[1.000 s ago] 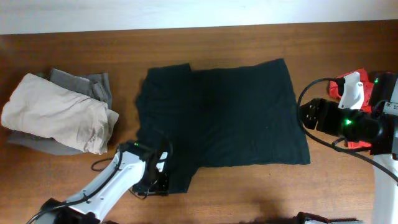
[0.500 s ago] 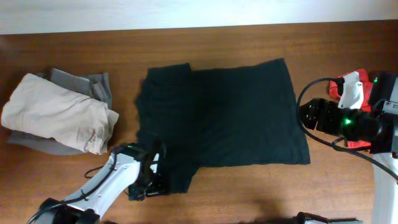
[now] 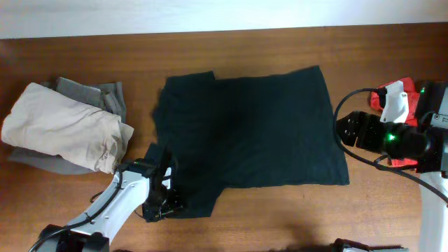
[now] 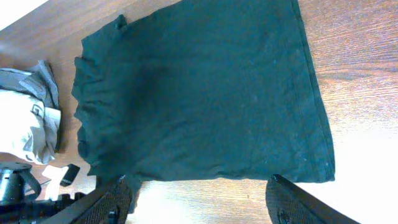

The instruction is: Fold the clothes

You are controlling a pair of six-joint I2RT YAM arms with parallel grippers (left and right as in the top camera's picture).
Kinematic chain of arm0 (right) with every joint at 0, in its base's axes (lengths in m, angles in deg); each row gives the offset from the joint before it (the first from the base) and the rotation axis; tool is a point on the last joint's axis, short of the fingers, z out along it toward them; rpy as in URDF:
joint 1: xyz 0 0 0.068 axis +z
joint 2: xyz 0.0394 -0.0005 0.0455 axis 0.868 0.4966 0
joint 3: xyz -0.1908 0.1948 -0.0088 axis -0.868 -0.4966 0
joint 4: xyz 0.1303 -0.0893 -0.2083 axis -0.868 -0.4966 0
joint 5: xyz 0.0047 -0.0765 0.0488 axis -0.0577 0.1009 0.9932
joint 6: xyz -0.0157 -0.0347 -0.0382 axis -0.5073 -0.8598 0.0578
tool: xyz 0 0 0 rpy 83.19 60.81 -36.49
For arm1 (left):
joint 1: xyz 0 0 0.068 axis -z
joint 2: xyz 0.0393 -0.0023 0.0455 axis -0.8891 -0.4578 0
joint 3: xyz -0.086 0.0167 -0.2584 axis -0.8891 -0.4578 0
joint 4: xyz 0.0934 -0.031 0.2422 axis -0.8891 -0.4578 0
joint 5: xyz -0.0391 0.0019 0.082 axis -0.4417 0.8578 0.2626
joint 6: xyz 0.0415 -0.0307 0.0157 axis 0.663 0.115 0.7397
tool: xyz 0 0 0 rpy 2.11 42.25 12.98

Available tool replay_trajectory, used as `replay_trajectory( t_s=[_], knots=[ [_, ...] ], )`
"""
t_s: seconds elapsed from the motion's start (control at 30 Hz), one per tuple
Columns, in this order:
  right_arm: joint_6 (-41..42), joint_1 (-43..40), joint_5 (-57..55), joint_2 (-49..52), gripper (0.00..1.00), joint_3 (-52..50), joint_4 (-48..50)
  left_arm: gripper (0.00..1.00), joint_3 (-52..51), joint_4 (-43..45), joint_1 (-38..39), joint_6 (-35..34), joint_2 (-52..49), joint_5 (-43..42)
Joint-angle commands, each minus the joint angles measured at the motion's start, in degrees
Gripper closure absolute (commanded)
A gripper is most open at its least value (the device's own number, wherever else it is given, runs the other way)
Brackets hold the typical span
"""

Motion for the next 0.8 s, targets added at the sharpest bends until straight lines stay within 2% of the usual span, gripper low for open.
replay_trajectory(
  t_s=[0.0,0.13,0.17,0.2,0.3,0.4,0.5,0.57,0.63,0.77],
  knots=[
    [-0.8,-0.3,-0.7,0.2,0.27,-0.3,-0.1,0.45,-0.6,0.1,-0.2,-0.3,0.0,-1.0],
    [-0.8,-0.3,-0.7,0.2,0.27,-0.3,-0.2,0.46,-1.2,0.1,-0.2,-0.8,0.0,-1.2],
    [-0.8,-0.3,-0.7,0.2,0.27,-0.3,-0.2,0.43,-1.5,0.1,-0.2,-1.5,0.0,-1.2],
    [-0.8,-0.3,-0.7,0.2,0.27,-0.3,-0.3,0.36,-1.7,0.1,-0.2,-2.3,0.0,-1.2],
    [-0.8,-0.3,-0.7,0.2,0.27,-0.3,-0.5,0.26,-2.4,0.5,-0.2,-4.9,-0.2,-1.1],
    [-0.8,-0.3,-0.7,0.2,0.27,-0.3,-0.5,0.22,-2.5,0.9,-0.2,-5.9,-0.2,-1.2],
    [-0.8,-0.3,-0.7,0.2,0.27,-0.3,-0.5,0.23,-2.5,1.1,-0.2,-7.2,-0.3,-1.2],
    [-0.8,-0.3,-0.7,0.2,0.27,-0.3,-0.5,0.33,-2.5,1.2,-0.2,-7.2,-0.3,-1.4],
    [-0.8,-0.3,-0.7,0.2,0.27,-0.3,-0.5,0.37,-2.5,1.4,-0.3,-7.2,-0.3,-1.4],
    [-0.8,-0.3,-0.7,0.2,0.29,-0.3,-0.5,0.37,-2.5,2.3,-2.8,-7.2,-0.3,-1.2]
  ],
)
